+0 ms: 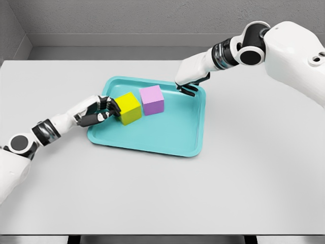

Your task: Push two cubes

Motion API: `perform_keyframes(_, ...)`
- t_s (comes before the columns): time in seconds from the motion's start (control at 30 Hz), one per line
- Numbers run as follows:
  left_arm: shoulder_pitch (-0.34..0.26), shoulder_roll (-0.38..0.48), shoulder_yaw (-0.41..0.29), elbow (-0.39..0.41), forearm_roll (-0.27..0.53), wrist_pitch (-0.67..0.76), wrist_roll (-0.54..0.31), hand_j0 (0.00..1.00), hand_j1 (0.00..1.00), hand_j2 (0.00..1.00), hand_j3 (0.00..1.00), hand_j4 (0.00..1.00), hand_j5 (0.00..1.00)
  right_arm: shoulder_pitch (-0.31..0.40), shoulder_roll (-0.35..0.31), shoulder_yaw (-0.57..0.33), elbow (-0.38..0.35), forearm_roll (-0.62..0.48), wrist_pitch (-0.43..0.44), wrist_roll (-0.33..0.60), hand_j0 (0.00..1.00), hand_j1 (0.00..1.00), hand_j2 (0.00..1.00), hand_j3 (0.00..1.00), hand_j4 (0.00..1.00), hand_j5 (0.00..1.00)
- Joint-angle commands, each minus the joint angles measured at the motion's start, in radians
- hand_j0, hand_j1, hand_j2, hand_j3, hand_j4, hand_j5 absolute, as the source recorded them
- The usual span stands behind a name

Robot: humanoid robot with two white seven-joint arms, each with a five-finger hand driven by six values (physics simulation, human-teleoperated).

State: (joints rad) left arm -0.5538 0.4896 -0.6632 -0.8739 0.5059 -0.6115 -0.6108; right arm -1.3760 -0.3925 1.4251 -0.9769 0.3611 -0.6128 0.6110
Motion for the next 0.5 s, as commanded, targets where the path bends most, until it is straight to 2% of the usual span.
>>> perform_keyframes(0.0,-0.002,-0.006,0.001,0.009,0.002,0.001,0.000,0.43,0.43,0.43,0.43,0.43,0.43,0.000,-0.002,0.001,-0.003,-0.002,0.002,0.000,0.16,0.16,0.16,0.16,0.16,0.16)
perform_keyframes(0.4,-0.023,-0.023,-0.009,0.041,0.000,0.001,0.000,0.44,0.44,0.44,0.44,0.44,0.44,0.003,0.000,0.001,-0.005,-0.002,0.002,0.000,0.16,0.16,0.16,0.16,0.16,0.16)
perform_keyframes(0.47,-0.023,-0.034,0.001,0.041,-0.032,0.001,0.000,0.44,0.44,0.44,0.44,0.44,0.44,0.003,0.001,0.003,-0.008,-0.002,0.002,0.000,0.16,0.16,0.16,0.16,0.16,0.16)
